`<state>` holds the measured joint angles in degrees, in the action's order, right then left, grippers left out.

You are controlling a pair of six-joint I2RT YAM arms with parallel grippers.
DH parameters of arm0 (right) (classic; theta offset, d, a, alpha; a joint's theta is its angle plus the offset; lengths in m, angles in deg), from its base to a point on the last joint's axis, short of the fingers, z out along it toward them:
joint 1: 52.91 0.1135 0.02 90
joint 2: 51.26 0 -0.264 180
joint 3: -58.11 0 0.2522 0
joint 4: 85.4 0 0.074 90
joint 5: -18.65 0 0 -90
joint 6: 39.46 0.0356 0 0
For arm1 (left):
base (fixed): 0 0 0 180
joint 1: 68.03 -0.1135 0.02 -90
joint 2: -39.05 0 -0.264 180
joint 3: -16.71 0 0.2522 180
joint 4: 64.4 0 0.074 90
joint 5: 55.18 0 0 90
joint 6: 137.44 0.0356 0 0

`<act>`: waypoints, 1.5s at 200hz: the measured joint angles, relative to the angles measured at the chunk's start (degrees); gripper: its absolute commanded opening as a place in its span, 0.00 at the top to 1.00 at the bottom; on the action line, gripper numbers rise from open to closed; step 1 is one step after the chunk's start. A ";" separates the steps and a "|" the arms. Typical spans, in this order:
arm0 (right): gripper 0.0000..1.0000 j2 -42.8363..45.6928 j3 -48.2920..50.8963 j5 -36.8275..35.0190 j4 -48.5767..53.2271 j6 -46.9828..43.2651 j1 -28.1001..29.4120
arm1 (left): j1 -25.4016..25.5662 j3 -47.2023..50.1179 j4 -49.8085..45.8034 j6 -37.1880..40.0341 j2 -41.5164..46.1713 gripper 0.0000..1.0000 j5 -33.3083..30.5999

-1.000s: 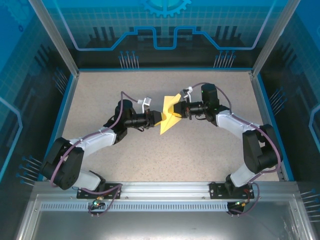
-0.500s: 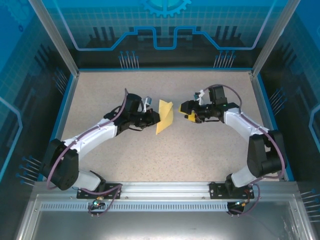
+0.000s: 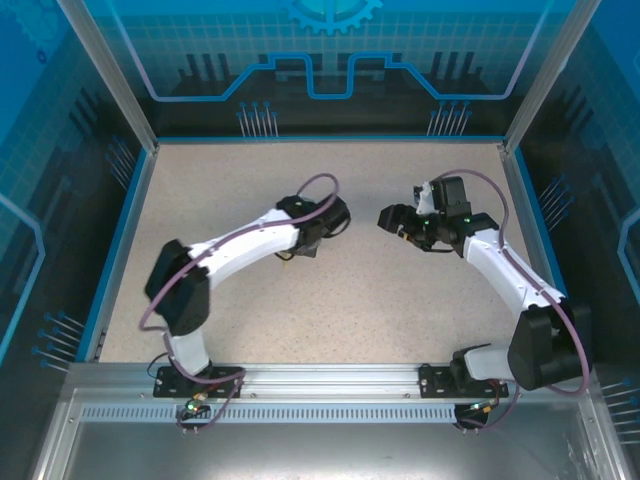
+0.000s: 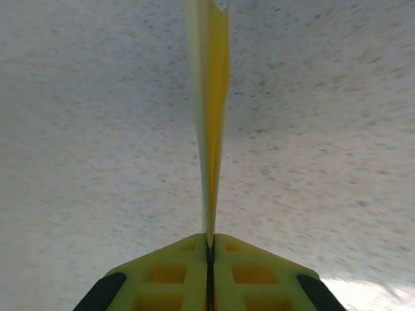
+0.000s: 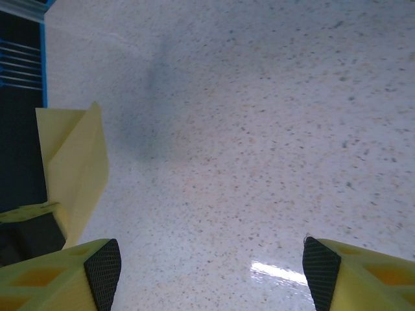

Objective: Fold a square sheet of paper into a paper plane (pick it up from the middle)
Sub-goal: Turn over the paper at the center of the table, then rotate the paper at the center of the table.

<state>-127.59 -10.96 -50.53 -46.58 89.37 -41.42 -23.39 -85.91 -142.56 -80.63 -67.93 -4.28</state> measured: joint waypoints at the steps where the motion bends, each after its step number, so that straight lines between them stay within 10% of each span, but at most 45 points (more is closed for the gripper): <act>1: 0.23 0.02 0.04 -0.07 0.02 0.00 -0.04 | 0.07 -0.20 -0.24 -0.04 -0.33 0.89 -0.22; 42: 0.23 0.46 2.64 -1.33 0.83 -0.11 -2.27 | 2.10 -10.93 -6.67 -0.74 -14.64 0.71 -5.25; 105: 0.21 1.05 3.76 -1.33 1.53 -1.25 -3.50 | 2.19 -11.82 4.92 3.39 -17.11 0.35 13.25; 152: 0.22 -4.09 1.73 -5.44 0.61 -2.89 9.68 | -6.23 1.05 18.53 2.89 -0.72 0.26 28.98; 218: 0.28 -23.10 -10.71 -9.29 -6.05 2.25 31.98 | -22.69 21.35 25.16 -1.31 19.89 0.04 30.08; 300: 0.30 -38.56 -23.32 -12.52 -5.81 6.99 36.00 | -30.84 31.08 28.79 -2.78 26.91 0.01 33.35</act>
<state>-166.15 -34.29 -63.05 -52.39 96.36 -5.43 -54.23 -54.82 -113.78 -83.41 -41.02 29.08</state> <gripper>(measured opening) 0.709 0.987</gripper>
